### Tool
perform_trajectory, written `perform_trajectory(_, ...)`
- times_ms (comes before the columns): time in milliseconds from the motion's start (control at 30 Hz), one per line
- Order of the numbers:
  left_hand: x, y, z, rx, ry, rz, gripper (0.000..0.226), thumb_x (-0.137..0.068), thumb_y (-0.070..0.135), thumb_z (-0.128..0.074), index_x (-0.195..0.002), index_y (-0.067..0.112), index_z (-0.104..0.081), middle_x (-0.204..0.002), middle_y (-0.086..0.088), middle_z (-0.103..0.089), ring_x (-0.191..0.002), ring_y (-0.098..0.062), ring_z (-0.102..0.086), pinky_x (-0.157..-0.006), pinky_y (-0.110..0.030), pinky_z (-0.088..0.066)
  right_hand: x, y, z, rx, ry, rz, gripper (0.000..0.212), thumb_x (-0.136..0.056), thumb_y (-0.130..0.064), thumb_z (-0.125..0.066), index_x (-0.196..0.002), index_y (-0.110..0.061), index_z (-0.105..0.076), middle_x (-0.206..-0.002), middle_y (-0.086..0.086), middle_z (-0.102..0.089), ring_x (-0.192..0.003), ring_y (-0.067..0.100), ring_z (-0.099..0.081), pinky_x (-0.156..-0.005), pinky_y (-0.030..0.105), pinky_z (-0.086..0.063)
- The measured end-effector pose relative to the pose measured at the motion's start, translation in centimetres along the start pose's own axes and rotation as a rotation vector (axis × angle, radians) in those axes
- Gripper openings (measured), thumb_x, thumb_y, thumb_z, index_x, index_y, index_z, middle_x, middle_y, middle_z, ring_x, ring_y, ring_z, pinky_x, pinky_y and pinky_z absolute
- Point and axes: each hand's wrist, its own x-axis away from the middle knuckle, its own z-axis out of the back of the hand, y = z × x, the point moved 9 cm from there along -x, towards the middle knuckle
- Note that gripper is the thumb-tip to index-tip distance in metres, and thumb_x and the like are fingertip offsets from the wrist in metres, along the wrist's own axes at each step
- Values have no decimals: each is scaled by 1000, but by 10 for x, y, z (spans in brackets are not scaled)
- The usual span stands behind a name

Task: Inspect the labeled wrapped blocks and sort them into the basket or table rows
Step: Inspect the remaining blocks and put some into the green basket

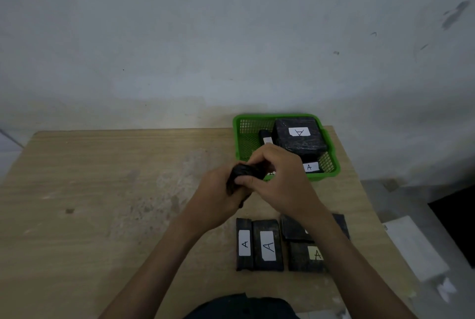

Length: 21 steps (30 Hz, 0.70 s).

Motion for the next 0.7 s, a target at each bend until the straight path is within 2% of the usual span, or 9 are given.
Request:
perform_trajectory(100, 2, -20, -6, 39, -76, 96, 39, -82, 19, -71, -100, 45, -48, -90, 11, -64, -77, -3, -62, -65, -19, -52, 0, 10, 15, -110, 37, -115, 28, -68, -31, -84, -82, -19, -64, -79, -3, -66, -75, 12, -64, -69, 28, -55)
perform_trajectory(167, 5, -32, -2, 4, -97, 136, 40, -79, 24, -74, -103, 43, -48, -95, 13, -62, -82, 3, -60, -68, -12, -50, -1, 18, 26, -172, 40, -163, 30, -65, -33, -85, -83, -21, -65, -81, -3, -69, -76, 13, -66, -70, 29, -56)
perform_trajectory(267, 5, -42, 17, -25, -53, 157, 51, -73, 26, -78, -114, 38, -49, -103, 15, -59, -91, 9, -58, -73, -6, -47, 0, 34, 33, -225, -52, -225, 42, -61, -39, -83, -96, -25, -63, -91, -2, -69, -84, 13, -68, -73, 27, -56)
perform_trajectory(333, 3, -43, 32, -33, -10, 159, 55, -71, 26, -80, -114, 40, -49, -103, 15, -60, -91, 9, -58, -71, -4, -47, 3, 42, 32, -190, -134, -249, 42, -65, -31, -84, -101, -26, -63, -95, -4, -69, -86, 11, -68, -75, 26, -56)
perform_trajectory(433, 0, -39, 48, 47, 31, 150, 57, -68, 26, -79, -118, 31, -53, -103, 6, -63, -86, -1, -64, -68, -13, -53, 10, 52, 28, -84, -238, -251, 34, -71, -21, -83, -101, -26, -67, -92, -7, -71, -84, 6, -68, -76, 24, -56)
perform_trajectory(500, -1, -36, 55, 140, 66, 141, 62, -64, 29, -77, -121, 22, -54, -102, 0, -64, -83, -12, -67, -63, -26, -58, 18, 60, 18, 10, -337, -267, 34, -72, -23, -82, -103, -27, -68, -92, -11, -71, -84, 2, -66, -77, 25, -57)
perform_trajectory(567, -1, -32, 58, 171, 90, 127, 65, -61, 30, -78, -121, 21, -55, -101, 1, -63, -81, -18, -67, -62, -38, -59, 26, 69, 2, 46, -432, -300, 37, -72, -25, -82, -106, -28, -68, -94, -13, -70, -85, -2, -64, -78, 24, -56)
perform_trajectory(633, -2, -28, 57, 179, 111, 108, 64, -60, 30, -79, -119, 26, -56, -99, 6, -64, -81, -19, -66, -66, -41, -59, 33, 77, -13, 37, -469, -330, 39, -72, -24, -81, -108, -27, -68, -96, -13, -70, -84, -3, -64, -78, 22, -55)
perform_trajectory(700, -3, -24, 54, 234, 154, 98, 61, -60, 27, -79, -116, 29, -56, -98, 7, -64, -83, -16, -66, -71, -37, -59, 38, 81, -24, -11, -445, -359, 38, -72, -20, -80, -108, -25, -68, -96, -9, -70, -85, 0, -65, -80, 23, -55)
